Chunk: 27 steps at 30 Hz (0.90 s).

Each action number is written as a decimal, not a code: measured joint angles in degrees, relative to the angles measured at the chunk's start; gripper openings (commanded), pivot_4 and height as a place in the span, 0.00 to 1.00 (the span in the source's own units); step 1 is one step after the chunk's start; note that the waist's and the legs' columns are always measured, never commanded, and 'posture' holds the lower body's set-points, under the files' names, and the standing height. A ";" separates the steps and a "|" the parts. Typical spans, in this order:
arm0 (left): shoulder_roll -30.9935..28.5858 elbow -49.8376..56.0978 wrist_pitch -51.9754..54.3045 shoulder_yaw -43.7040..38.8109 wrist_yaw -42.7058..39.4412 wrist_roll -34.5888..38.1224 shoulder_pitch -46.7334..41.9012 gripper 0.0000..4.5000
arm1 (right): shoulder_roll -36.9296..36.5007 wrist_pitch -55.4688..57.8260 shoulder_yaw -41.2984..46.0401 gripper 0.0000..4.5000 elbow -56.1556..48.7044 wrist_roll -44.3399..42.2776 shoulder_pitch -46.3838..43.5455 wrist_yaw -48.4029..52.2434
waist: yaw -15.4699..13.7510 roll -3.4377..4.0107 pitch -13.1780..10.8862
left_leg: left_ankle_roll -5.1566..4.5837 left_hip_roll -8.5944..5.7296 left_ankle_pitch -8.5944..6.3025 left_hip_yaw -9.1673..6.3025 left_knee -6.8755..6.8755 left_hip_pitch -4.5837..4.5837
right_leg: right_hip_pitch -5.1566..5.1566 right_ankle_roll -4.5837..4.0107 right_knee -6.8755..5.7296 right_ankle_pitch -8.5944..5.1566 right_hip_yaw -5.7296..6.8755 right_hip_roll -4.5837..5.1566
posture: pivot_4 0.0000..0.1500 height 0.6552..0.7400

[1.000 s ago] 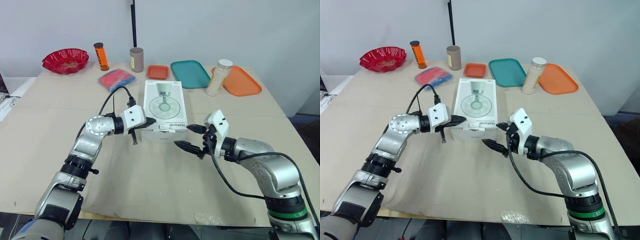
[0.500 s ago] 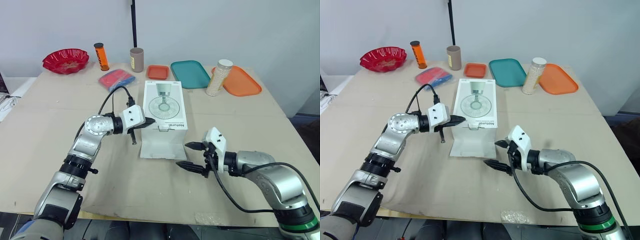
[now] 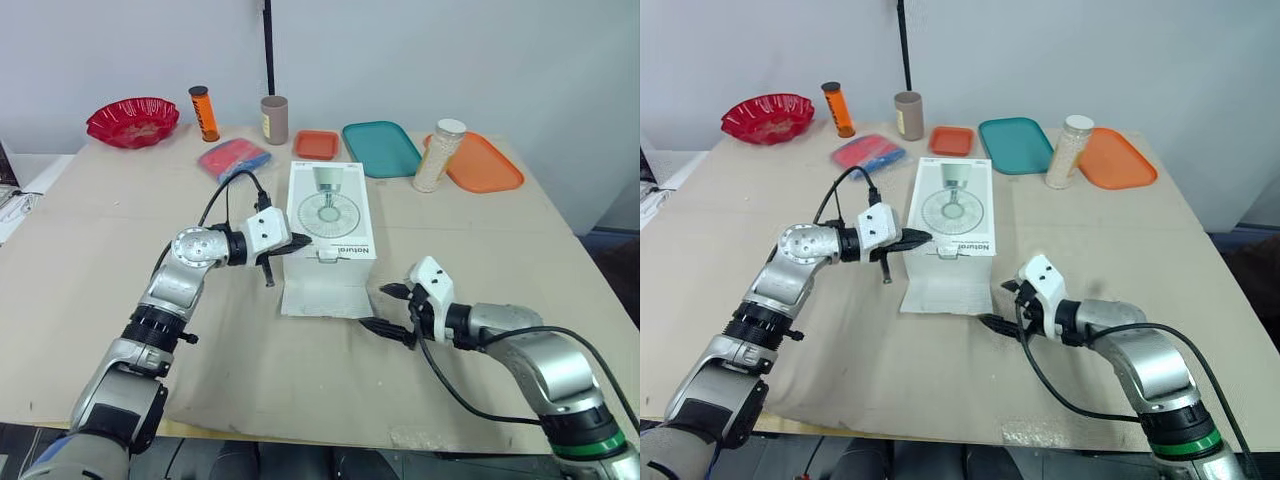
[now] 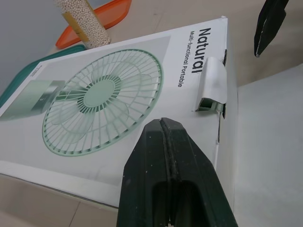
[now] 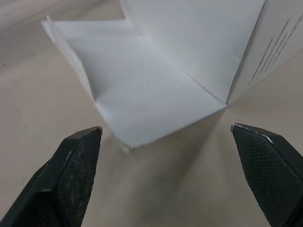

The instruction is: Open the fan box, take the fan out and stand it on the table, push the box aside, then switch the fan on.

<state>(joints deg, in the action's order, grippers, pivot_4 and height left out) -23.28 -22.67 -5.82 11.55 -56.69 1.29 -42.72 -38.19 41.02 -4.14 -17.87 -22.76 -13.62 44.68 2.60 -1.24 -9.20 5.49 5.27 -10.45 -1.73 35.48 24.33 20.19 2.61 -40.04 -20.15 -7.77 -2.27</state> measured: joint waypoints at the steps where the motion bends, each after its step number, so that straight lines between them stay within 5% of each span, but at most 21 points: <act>1: -0.02 -0.38 0.15 -0.19 0.02 0.24 -0.20 0.02 | 0.00 -0.18 -0.06 1.00 0.00 0.03 -0.17 0.00 | 0.00 -0.01 0.00 | 0.00 0.00 0.00 0.00 0.00 0.00 | 0.00 0.00 0.01 0.00 0.00 0.00 | 1.00 0.99; 27: -0.91 0.08 0.70 -0.18 0.43 0.12 -0.22 0.02 | 2.67 -3.14 -5.30 1.00 -0.43 1.07 -2.47 2.94 | 0.00 0.01 -0.11 | 0.00 0.00 0.00 -0.01 -0.02 0.03 | 0.02 -0.04 0.02 0.01 0.00 0.00 | 1.00 0.99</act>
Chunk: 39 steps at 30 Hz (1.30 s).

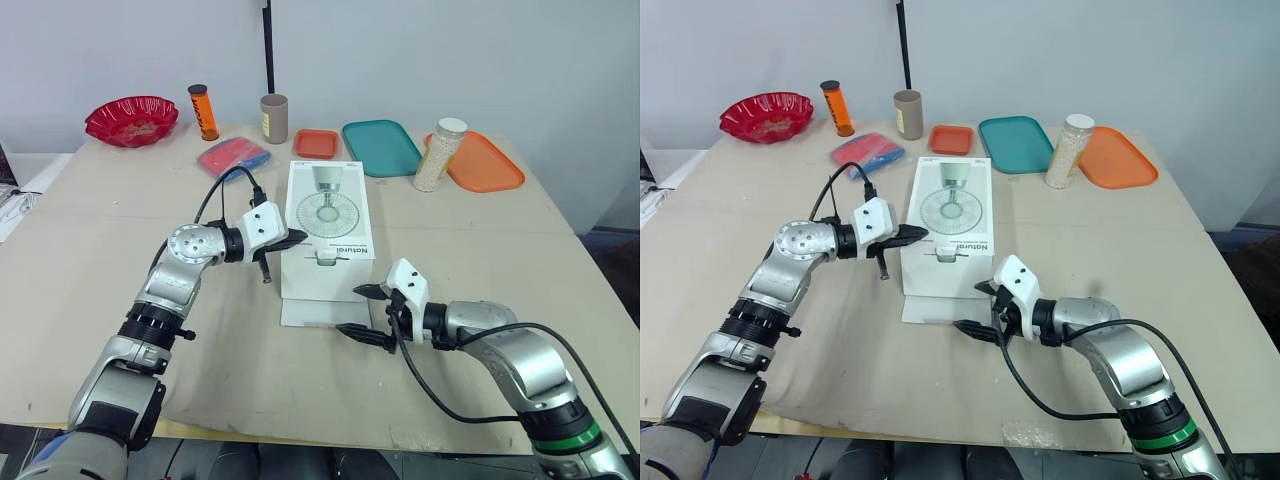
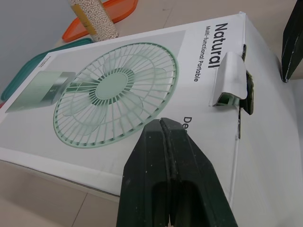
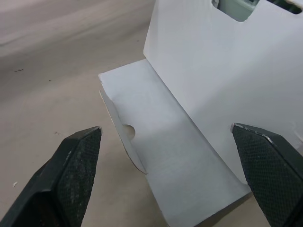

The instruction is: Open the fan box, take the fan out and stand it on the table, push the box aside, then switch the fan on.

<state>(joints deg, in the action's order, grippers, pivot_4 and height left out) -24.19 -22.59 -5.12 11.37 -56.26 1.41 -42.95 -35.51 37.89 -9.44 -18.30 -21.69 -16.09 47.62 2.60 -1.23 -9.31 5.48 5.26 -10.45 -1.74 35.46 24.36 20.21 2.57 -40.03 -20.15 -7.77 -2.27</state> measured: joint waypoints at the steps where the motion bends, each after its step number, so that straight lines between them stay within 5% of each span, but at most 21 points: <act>1: -0.02 0.04 0.00 0.00 0.00 -0.03 0.02 0.02 | -0.35 -0.18 0.04 1.00 0.04 0.01 0.01 0.10 | 0.00 0.00 0.00 | 0.00 0.00 0.00 0.00 0.00 0.00 | 0.00 0.01 0.00 0.00 0.00 0.00 | 1.00 0.99; 39: -0.24 0.70 -1.24 0.09 0.86 -0.33 1.02 0.02 | 0.34 -2.62 -0.32 1.00 2.54 1.34 0.12 0.79 | 0.01 0.01 0.01 | 0.00 0.00 0.00 0.00 0.00 -0.02 | -0.01 -0.19 0.00 0.10 -0.01 0.00 | 1.00 0.99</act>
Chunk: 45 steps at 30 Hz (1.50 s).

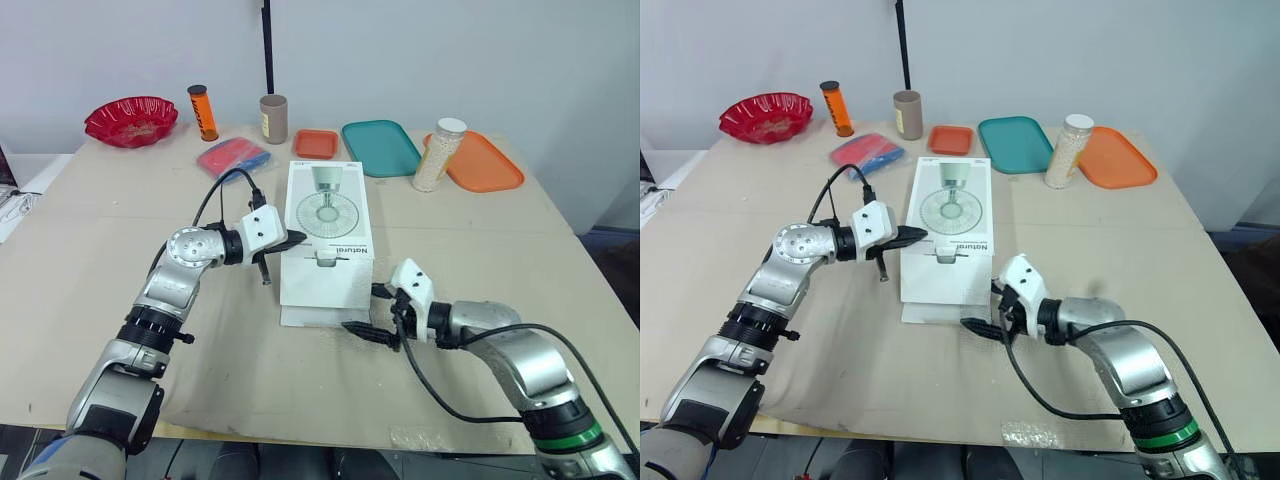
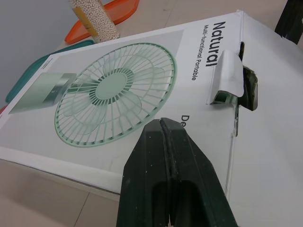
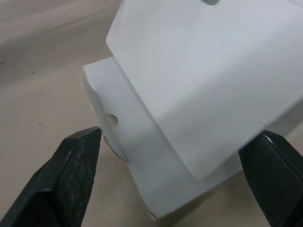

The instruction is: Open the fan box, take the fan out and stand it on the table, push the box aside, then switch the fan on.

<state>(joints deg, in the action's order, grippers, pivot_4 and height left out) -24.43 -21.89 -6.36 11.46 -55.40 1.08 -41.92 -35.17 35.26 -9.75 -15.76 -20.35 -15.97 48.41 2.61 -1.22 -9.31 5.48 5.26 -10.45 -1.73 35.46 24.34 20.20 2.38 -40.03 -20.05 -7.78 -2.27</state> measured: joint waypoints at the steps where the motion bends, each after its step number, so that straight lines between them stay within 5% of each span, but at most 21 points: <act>1: 0.00 -0.01 0.00 0.00 0.03 0.00 0.00 0.02 | 0.02 0.11 -0.02 1.00 -0.27 -0.52 -0.02 0.53 | 0.00 0.00 0.00 | 0.00 0.00 0.00 0.00 0.00 0.00 | 0.00 0.00 0.00 0.00 0.00 0.00 | 1.00 0.99; 19: -1.10 1.15 -0.09 -0.26 0.57 0.04 1.52 0.02 | 2.78 4.36 8.34 1.00 -3.78 -13.67 -4.03 1.61 | 0.11 0.03 0.03 | 0.00 0.00 0.00 0.00 0.00 -0.04 | -0.02 0.00 -0.02 0.00 0.00 0.00 | 1.00 0.99; 36: -1.37 2.55 11.62 -10.36 10.00 6.79 4.24 0.02 | 7.40 1.88 7.14 1.00 4.32 -9.05 -10.56 -2.15 | -0.04 0.05 -0.11 | 0.00 0.00 0.01 -0.06 0.00 0.22 | 0.18 -0.09 0.00 0.05 0.05 0.02 | 1.00 0.99; 45: -0.79 12.92 16.11 -8.72 4.79 11.97 5.10 0.02 | 7.76 1.23 5.66 1.00 4.93 -6.74 -10.63 -2.63 | -0.05 0.04 -0.13 | 0.03 0.00 0.03 -0.06 0.00 0.23 | 0.17 -0.10 0.00 0.06 0.05 0.02 | 1.00 0.99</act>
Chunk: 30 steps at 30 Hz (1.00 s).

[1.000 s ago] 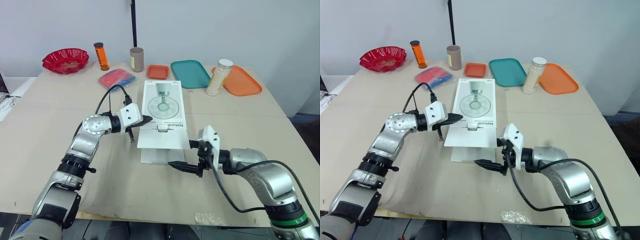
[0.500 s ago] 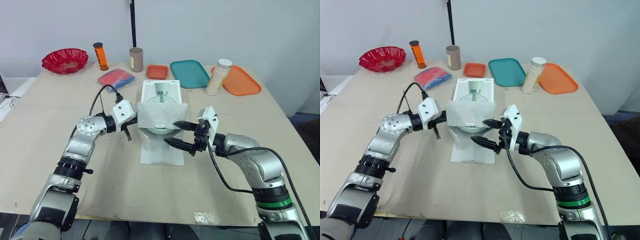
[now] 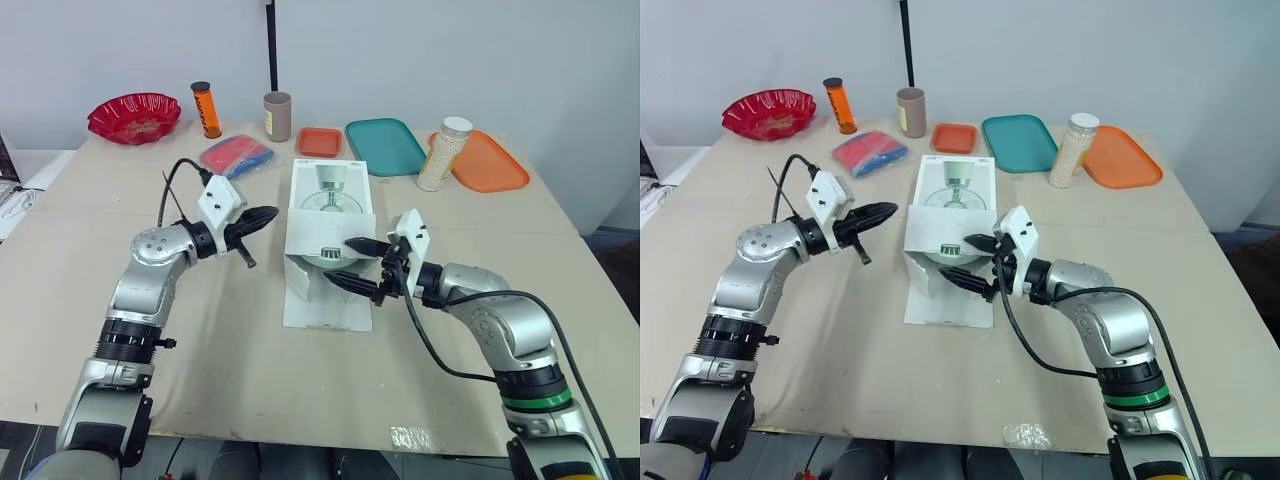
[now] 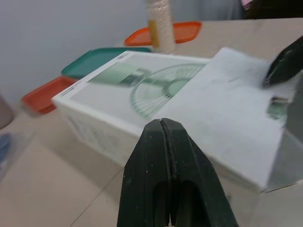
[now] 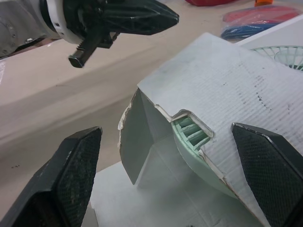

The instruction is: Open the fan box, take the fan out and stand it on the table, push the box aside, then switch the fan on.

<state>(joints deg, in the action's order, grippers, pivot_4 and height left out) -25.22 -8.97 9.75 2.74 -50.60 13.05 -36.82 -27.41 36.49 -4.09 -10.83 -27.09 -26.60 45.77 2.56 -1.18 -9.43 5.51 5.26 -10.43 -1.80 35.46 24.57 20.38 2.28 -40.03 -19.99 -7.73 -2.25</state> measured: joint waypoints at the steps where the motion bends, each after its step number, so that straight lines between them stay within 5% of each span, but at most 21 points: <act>1: 0.00 0.35 0.22 0.37 -0.18 -0.04 0.13 0.02 | 0.00 -0.08 -0.07 1.00 0.00 0.12 0.00 -0.02 | 0.00 0.00 0.00 | 0.00 0.00 0.00 0.00 0.00 0.00 | 0.00 0.00 0.00 0.00 0.00 0.00 | 1.00 0.99; 15: -0.32 -2.68 -1.81 7.57 -2.47 -5.61 -1.18 0.02 | 0.02 3.39 -0.33 1.00 -2.14 0.19 -0.87 -1.92 | 0.01 0.02 0.02 | 0.00 -0.02 0.00 -0.01 0.01 -0.06 | -0.05 -0.02 -0.02 0.01 0.00 0.00 | 1.00 0.99; 19: -0.51 -2.95 -2.51 7.59 -2.46 -5.79 -1.17 0.00 | -0.43 8.39 -0.58 0.74 -4.20 0.45 -4.66 -4.91 | 0.01 0.02 0.02 | 0.00 -0.02 0.00 -0.01 0.00 -0.07 | -0.04 -0.02 -0.03 0.01 0.00 0.00 | 1.00 0.99; 26: -0.71 -3.07 -3.40 7.59 -2.28 -5.92 -0.94 0.00 | -6.81 10.89 -9.90 0.01 -11.13 4.88 -5.39 -4.28 | -0.02 0.00 0.02 | -0.01 -0.03 0.00 -0.01 0.00 -0.06 | -0.04 0.02 0.00 -0.01 0.00 0.00 | 1.00 0.99; 30: -0.82 -3.09 -3.61 7.52 -2.12 -5.97 -0.80 0.00 | -9.20 11.14 -12.49 0.00 -11.56 6.97 -2.95 -3.35 | 0.01 0.00 0.03 | -0.01 -0.03 0.00 -0.01 0.01 -0.07 | -0.04 0.11 -0.02 -0.06 -0.01 0.00 | 1.00 0.99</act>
<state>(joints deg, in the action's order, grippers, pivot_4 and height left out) -26.04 -12.06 6.14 10.26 -52.72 7.08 -37.63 -36.61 47.63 -16.59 -22.38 -20.12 -29.56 42.42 2.57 -1.18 -9.41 5.51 5.23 -10.43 -1.81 35.47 24.50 20.34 2.38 -40.05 -20.05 -7.74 -2.24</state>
